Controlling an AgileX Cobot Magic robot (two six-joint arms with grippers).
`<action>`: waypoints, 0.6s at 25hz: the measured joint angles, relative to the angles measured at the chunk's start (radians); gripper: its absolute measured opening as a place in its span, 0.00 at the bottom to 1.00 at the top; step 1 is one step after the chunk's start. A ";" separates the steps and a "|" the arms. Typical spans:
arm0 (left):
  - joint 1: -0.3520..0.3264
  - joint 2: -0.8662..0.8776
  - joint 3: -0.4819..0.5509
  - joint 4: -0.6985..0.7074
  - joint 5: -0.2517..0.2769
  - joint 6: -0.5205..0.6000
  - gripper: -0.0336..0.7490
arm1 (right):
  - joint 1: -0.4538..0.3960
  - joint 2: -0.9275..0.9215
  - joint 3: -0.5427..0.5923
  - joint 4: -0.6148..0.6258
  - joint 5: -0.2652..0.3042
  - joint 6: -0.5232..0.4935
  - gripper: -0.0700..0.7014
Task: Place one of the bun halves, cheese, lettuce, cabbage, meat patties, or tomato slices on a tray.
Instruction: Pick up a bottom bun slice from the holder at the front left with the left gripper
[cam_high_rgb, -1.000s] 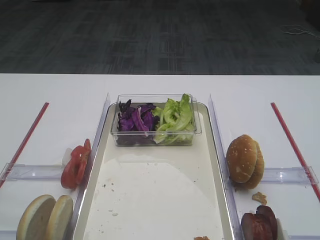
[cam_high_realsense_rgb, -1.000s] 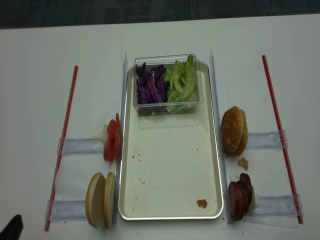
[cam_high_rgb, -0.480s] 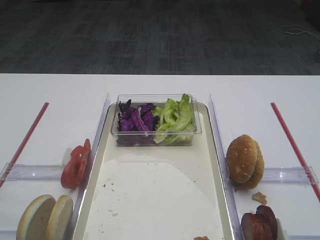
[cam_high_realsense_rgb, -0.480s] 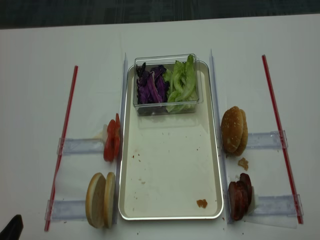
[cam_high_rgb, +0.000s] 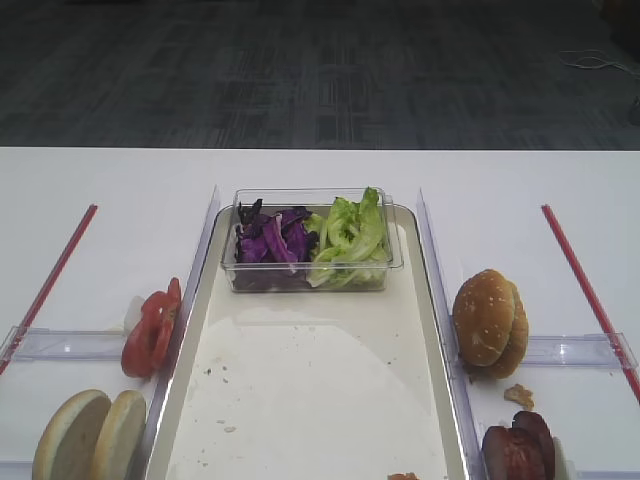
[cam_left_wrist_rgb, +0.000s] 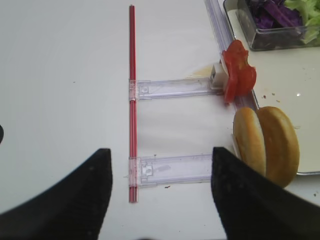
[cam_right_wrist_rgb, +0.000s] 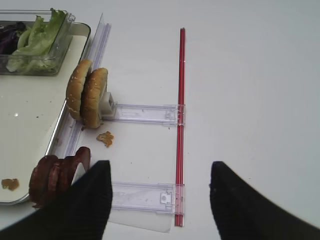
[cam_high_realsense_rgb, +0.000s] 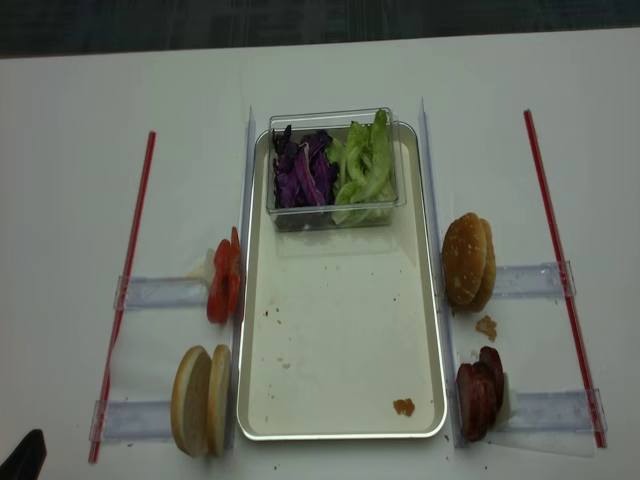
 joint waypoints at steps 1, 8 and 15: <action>0.000 0.000 0.000 0.000 0.000 0.000 0.57 | 0.000 0.000 0.000 0.000 0.000 0.000 0.71; 0.000 0.000 0.000 0.000 0.000 0.000 0.57 | 0.000 0.000 0.000 0.000 0.000 0.000 0.71; 0.000 0.000 0.000 0.000 0.000 0.000 0.57 | 0.000 0.000 0.000 0.000 0.000 0.000 0.71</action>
